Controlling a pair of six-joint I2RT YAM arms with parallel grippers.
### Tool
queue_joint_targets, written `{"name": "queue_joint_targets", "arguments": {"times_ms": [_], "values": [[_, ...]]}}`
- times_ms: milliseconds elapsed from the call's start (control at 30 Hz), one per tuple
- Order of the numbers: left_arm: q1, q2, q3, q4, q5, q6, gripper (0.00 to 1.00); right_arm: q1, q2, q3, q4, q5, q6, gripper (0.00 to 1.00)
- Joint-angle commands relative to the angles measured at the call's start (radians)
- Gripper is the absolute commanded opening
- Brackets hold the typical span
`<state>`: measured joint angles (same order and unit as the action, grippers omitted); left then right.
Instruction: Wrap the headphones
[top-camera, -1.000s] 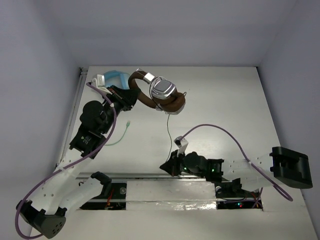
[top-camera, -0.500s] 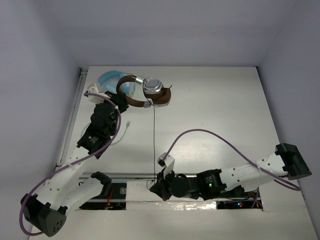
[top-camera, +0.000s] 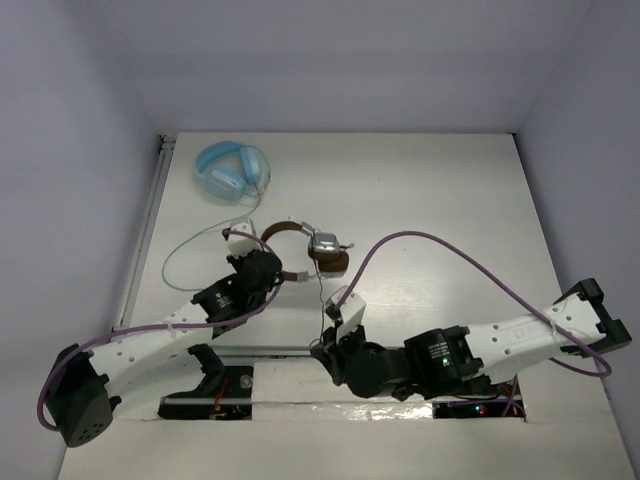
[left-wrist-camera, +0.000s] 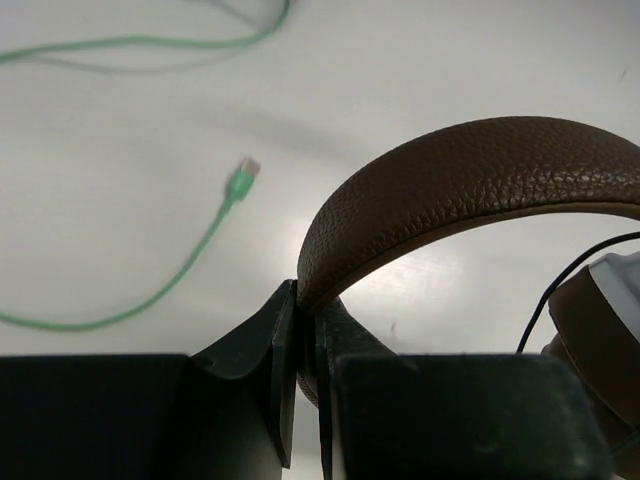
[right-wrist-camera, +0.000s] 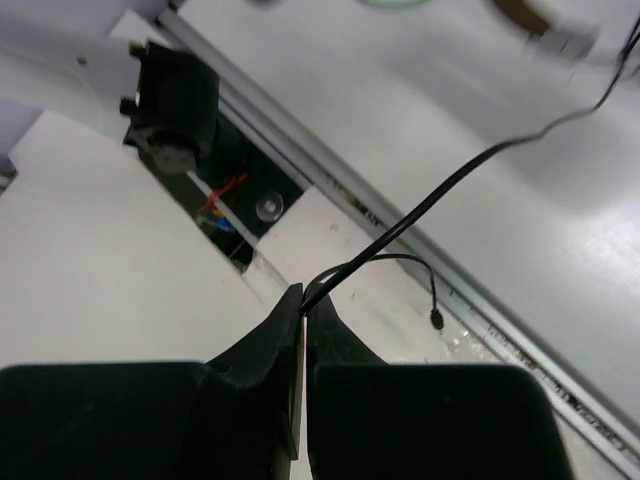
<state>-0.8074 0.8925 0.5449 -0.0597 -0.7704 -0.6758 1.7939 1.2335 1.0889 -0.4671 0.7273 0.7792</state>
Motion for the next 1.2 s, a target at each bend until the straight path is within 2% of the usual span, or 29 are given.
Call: {"name": "queue_joint_targets", "arguments": {"times_ms": [0,133,367,500,633,700,833,900,1000,1167], "values": [[-0.082,0.005,-0.039,-0.026,-0.079,-0.116,0.0,-0.004,-0.019,0.077,-0.068,0.156,-0.096,0.0],[-0.177,0.006,-0.06,-0.084,-0.067,-0.156,0.0,-0.045,-0.048,0.083,-0.127,0.259,-0.121,0.0],[-0.277,0.06,-0.068,-0.089,0.041,-0.127,0.0,-0.152,-0.189,-0.006,-0.03,0.251,-0.257,0.0],[-0.277,0.068,-0.076,-0.046,0.144,-0.069,0.0,-0.243,-0.247,-0.05,0.03,0.218,-0.331,0.0],[-0.286,0.117,-0.046,-0.043,0.215,-0.031,0.0,-0.252,-0.292,-0.058,0.047,0.202,-0.422,0.0],[-0.286,0.132,-0.023,-0.039,0.259,-0.012,0.0,-0.252,-0.301,-0.04,0.003,0.213,-0.452,0.0],[-0.286,0.172,0.026,-0.069,0.335,0.083,0.0,-0.261,-0.316,-0.007,-0.053,0.311,-0.479,0.0],[-0.296,0.178,0.046,-0.072,0.408,0.113,0.0,-0.272,-0.342,-0.027,0.034,0.348,-0.523,0.0],[-0.305,0.166,0.058,-0.06,0.511,0.131,0.0,-0.292,-0.396,-0.064,0.158,0.366,-0.569,0.0],[-0.305,0.062,0.064,-0.072,0.594,0.139,0.0,-0.353,-0.396,-0.095,0.145,0.403,-0.525,0.0]]}}
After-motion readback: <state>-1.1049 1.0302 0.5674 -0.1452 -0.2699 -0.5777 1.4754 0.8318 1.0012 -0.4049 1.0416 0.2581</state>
